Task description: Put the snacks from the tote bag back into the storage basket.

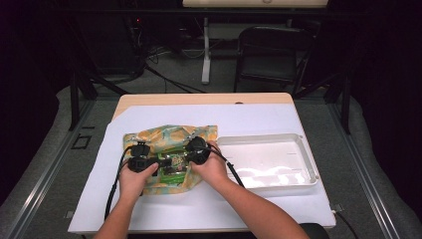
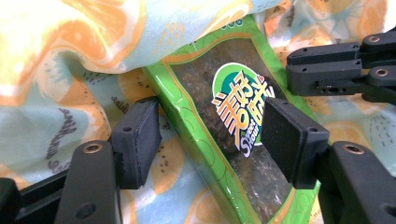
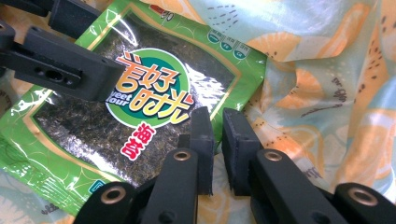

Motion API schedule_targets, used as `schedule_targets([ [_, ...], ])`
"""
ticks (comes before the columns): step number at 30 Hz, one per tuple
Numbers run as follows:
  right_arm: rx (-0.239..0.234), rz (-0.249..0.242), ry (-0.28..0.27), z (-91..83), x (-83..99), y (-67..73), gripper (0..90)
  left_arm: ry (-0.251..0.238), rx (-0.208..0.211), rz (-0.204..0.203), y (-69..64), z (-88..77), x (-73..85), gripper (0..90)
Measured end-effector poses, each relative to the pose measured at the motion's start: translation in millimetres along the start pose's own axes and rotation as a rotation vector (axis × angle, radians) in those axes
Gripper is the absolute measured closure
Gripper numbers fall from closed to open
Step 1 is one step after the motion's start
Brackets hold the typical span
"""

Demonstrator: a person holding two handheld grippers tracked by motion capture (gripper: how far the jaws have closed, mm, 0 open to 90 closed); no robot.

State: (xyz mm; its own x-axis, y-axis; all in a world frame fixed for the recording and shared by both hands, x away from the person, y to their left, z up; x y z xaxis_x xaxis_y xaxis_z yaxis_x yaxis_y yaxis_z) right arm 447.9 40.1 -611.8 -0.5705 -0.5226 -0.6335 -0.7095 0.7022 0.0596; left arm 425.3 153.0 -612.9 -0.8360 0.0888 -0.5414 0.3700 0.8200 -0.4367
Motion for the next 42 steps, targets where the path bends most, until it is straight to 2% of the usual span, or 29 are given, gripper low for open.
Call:
schedule_targets([
  [4, -0.002, 0.001, -0.003, 0.2, 0.0, -0.2, 83.6, 0.005, 0.001, -0.006, -0.2, 1.5, 1.0, 38.2],
  [5, 0.0, 0.0, -0.005, 0.6, 0.1, -0.6, 84.1, 0.008, 0.036, -0.015, -3.0, 3.7, 1.7, 40.0],
  [7, 0.001, -0.001, -0.004, 0.8, 0.4, -0.8, 84.1, 0.01, 0.047, -0.023, -4.5, 5.0, 2.2, 39.9],
  [11, 0.0, -0.012, 0.004, -0.3, 1.2, 0.7, 84.1, 0.014, 0.039, -0.015, -3.5, 5.2, 2.7, 40.2],
  [15, -0.003, -0.003, 0.001, -0.2, 1.4, 0.6, 84.0, 0.007, 0.036, -0.011, -3.1, 4.4, 2.1, 41.9],
  [21, -0.014, 0.016, -0.001, 0.0, 2.5, -1.0, 83.3, -0.025, 0.048, -0.022, -4.5, 1.2, -0.9, 48.0],
  [29, -0.013, 0.017, -0.003, 0.1, 2.8, -1.2, 83.0, -0.061, 0.076, -0.049, -4.7, -2.0, -3.9, 55.0],
  [37, -0.014, 0.004, 0.001, -0.8, 3.7, -1.7, 81.4, -0.082, 0.094, -0.062, -7.6, -5.3, -5.9, 59.6],
  [42, -0.013, 0.018, -0.011, -1.5, 3.5, -0.6, 80.1, -0.085, 0.098, -0.069, -8.3, -6.4, -6.0, 61.4],
])
Point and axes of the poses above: each handheld gripper's, and its own axes: z roughly forward along the jaws, x roughly out of its underside, y roughly to its left, the point moved 10 cm from there along z, roughly forward along the jaws, and after that the axes turned 2 degrees about x, right-handed, at the moved point
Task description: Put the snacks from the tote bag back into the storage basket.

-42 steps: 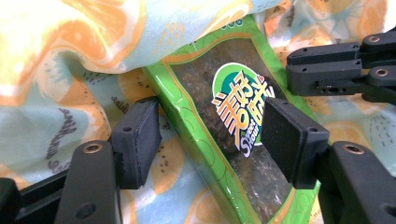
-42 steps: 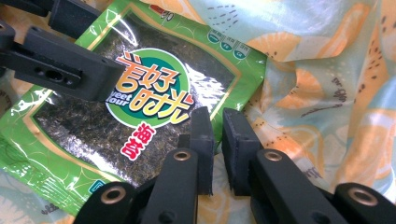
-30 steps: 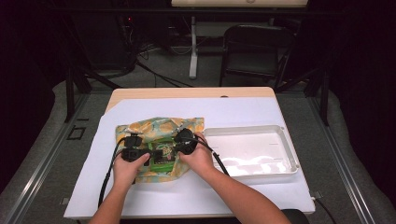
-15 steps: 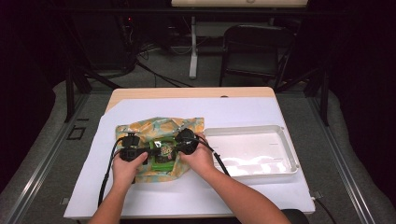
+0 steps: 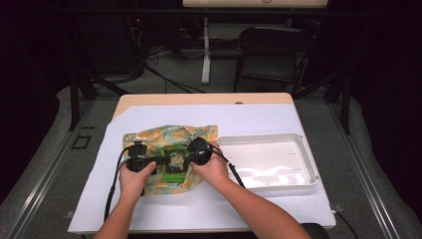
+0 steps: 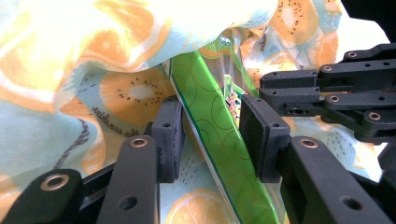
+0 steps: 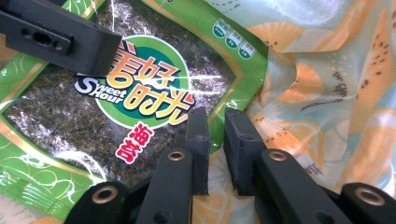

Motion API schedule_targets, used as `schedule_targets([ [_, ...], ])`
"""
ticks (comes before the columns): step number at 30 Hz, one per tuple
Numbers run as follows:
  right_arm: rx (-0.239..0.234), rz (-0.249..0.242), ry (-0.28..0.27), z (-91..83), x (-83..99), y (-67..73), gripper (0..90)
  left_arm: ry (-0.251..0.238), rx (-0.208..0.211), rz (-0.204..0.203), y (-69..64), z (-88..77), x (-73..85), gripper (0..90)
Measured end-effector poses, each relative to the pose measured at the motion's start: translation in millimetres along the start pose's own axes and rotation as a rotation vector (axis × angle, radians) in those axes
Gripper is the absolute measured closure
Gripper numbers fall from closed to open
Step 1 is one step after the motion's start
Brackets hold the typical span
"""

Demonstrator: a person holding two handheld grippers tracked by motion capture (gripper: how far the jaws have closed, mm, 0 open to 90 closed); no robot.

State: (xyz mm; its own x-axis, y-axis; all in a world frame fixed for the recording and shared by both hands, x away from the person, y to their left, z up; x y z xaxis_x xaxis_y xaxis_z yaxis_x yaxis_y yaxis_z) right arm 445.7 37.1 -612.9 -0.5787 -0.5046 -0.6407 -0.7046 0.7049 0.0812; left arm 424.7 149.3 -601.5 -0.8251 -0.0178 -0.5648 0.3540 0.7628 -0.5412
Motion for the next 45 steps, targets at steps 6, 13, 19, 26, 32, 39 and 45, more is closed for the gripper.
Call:
schedule_targets([
  [6, -0.013, -0.013, 0.0, -5.1, -0.6, 2.5, 76.2, -0.008, 0.002, -0.004, 0.1, -2.2, -0.7, 65.0],
  [13, -0.029, -0.017, -0.033, -16.9, -3.8, 5.9, 73.2, -0.012, 0.008, -0.012, -0.7, -3.4, -1.0, 66.5],
  [19, -0.037, -0.004, -0.054, -25.2, -4.1, 5.1, 71.7, -0.019, 0.017, -0.011, -2.8, -6.1, -2.1, 68.1],
  [26, -0.038, 0.012, -0.08, -31.0, -4.6, 1.9, 70.7, -0.027, 0.035, -0.015, -5.4, -8.4, -3.1, 69.8],
  [32, -0.037, 0.031, -0.097, -35.7, -13.4, -4.0, 71.1, -0.04, 0.041, -0.009, -7.0, -10.7, -4.6, 71.7],
  [39, -0.029, 0.015, -0.14, -39.3, -35.1, -3.0, 70.6, -0.059, 0.05, -0.011, -9.0, -14.5, -7.0, 73.0],
  [45, -0.016, 0.014, -0.151, -40.1, -48.1, -7.0, 71.0, -0.084, 0.047, -0.01, -10.1, -18.1, -9.8, 73.3],
])
Point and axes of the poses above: each handheld gripper's, and its own axes: z roughly forward along the jaws, x roughly out of its underside, y roughly to its left, the point moved 10 cm from there along z, roughly forward along the jaws, and after that the axes turned 2 degrees about x, right-handed, at the moved point
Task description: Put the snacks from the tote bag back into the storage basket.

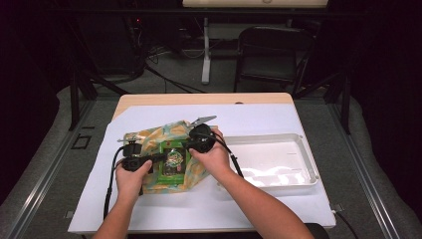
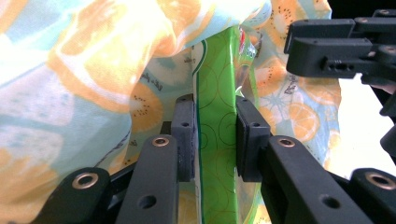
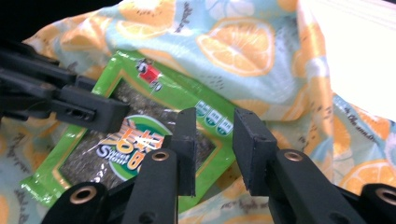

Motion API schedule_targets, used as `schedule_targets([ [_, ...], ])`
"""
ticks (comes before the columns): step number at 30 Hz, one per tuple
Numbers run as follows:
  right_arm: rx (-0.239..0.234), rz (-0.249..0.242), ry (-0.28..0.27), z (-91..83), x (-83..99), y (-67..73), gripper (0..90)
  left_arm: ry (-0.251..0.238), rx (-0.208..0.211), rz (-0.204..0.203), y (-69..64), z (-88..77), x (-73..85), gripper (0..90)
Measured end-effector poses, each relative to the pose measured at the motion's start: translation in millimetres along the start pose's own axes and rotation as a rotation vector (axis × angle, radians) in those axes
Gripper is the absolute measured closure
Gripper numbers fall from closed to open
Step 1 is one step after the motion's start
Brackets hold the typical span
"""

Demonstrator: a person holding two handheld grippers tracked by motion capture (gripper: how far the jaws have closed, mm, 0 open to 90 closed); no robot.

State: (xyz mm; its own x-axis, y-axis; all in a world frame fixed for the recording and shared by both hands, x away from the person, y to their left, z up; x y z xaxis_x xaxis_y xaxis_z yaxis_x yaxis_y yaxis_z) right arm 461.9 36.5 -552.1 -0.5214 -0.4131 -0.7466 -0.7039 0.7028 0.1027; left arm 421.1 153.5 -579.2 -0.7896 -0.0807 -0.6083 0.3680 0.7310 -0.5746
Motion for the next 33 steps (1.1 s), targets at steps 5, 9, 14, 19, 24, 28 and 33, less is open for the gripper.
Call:
schedule_targets([
  [5, 0.007, 0.022, -0.004, 0.7, -0.5, -3.5, 70.9, 0.002, 0.002, -0.004, 0.7, -5.1, -1.9, 73.4],
  [9, 0.008, 0.027, -0.007, 0.2, -2.0, -6.9, 70.8, 0.002, 0.008, -0.008, 1.9, -7.2, -2.9, 73.5],
  [14, 0.015, 0.034, -0.007, 1.6, -5.5, -9.3, 70.5, 0.002, 0.001, 0.003, 0.1, -8.0, -3.2, 73.5],
  [19, 0.018, 0.039, -0.006, 3.0, -7.5, -12.5, 70.2, -0.003, -0.025, 0.044, -3.9, -10.1, -5.0, 73.5],
  [24, 0.02, 0.051, -0.007, 1.7, -6.6, -17.5, 69.8, -0.023, -0.047, 0.082, -10.6, -15.0, -8.9, 73.5],
  [28, 0.016, 0.05, -0.023, -3.0, -7.6, -16.7, 69.0, -0.033, -0.058, 0.096, -11.4, -17.5, -10.9, 73.5],
  [33, 0.006, 0.036, -0.033, -10.0, -6.5, -14.8, 68.0, -0.032, -0.067, 0.1, -11.3, -21.0, -12.3, 73.4],
])
Point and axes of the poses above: each handheld gripper's, and its own axes: z roughly forward along the jaws, x roughly out of its underside, y roughly to its left, the point moved 10 cm from there along z, roughly forward along the jaws, and after that the axes turned 2 degrees about x, right-handed, at the moved point
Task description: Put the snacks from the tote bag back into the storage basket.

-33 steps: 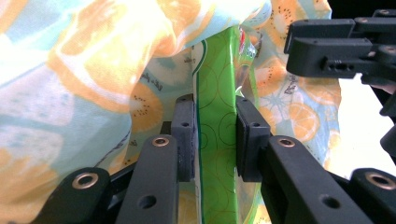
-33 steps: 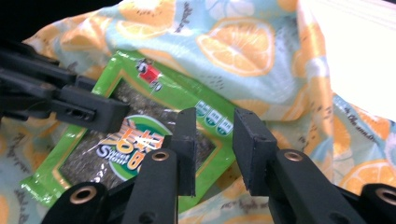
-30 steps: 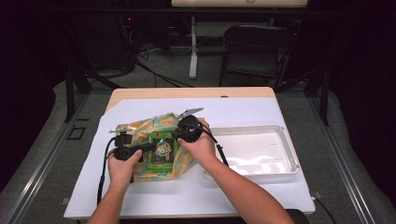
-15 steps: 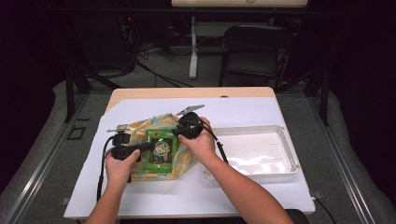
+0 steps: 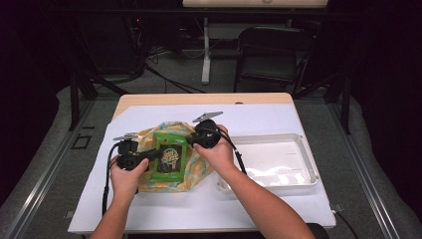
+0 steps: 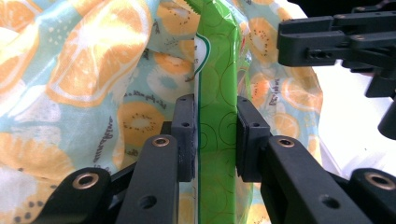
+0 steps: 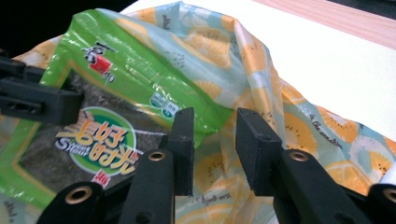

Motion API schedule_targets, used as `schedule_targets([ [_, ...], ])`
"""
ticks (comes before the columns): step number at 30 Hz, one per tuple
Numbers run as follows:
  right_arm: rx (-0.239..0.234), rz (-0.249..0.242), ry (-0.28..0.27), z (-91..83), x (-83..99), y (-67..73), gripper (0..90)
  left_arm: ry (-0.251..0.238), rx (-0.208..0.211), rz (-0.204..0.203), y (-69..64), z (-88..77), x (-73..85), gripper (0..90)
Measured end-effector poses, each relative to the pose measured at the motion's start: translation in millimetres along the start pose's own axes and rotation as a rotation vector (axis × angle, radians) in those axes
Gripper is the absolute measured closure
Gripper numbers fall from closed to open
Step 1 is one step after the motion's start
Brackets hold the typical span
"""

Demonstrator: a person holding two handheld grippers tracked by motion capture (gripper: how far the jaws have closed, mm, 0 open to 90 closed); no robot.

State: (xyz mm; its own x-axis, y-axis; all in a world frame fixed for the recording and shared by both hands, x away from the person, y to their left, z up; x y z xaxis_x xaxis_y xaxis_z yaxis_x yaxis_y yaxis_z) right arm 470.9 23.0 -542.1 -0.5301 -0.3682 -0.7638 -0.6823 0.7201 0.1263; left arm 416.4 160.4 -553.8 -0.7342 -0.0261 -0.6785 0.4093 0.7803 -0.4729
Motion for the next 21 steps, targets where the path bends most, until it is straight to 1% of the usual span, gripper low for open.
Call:
schedule_targets([
  [4, -0.006, -0.019, -0.006, -5.1, 3.0, 1.8, 67.4, -0.022, -0.011, 0.012, 0.0, -3.7, -3.9, 73.4],
  [7, -0.005, -0.016, -0.013, -7.5, 5.6, 2.1, 67.2, -0.033, -0.019, 0.017, 0.5, -7.8, -6.7, 73.4],
  [12, -0.004, -0.035, -0.018, -13.5, 10.3, 1.9, 67.0, -0.049, -0.027, 0.024, 0.7, -13.0, -10.2, 73.4],
  [13, -0.011, -0.03, -0.021, -14.8, 11.0, 2.7, 67.0, -0.047, -0.026, 0.026, 0.6, -14.6, -10.7, 73.4],
  [14, -0.008, -0.033, -0.021, -16.6, 11.8, 2.2, 66.9, -0.058, -0.029, 0.023, 0.4, -14.8, -11.7, 73.4],
  [18, -0.014, -0.024, -0.028, -21.1, 13.6, 2.0, 66.5, -0.07, -0.03, 0.025, 0.4, -18.9, -14.5, 73.4],
  [21, -0.014, -0.029, -0.036, -22.5, 15.2, 2.6, 66.1, -0.079, -0.028, 0.023, 0.9, -21.5, -16.1, 73.4],
])
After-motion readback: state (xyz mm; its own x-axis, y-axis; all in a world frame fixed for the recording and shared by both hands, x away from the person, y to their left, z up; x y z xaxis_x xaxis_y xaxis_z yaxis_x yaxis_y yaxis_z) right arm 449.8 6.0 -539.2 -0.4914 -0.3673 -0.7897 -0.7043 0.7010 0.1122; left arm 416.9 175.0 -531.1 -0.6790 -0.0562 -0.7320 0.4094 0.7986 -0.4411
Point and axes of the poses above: each handheld gripper's, and its own axes: z roughly forward along the jaws, x roughly out of its underside, y roughly to its left, the point moved 10 cm from there along z, roughly forward along the jaws, and after that the axes turned 2 degrees about x, right-handed, at the moved point
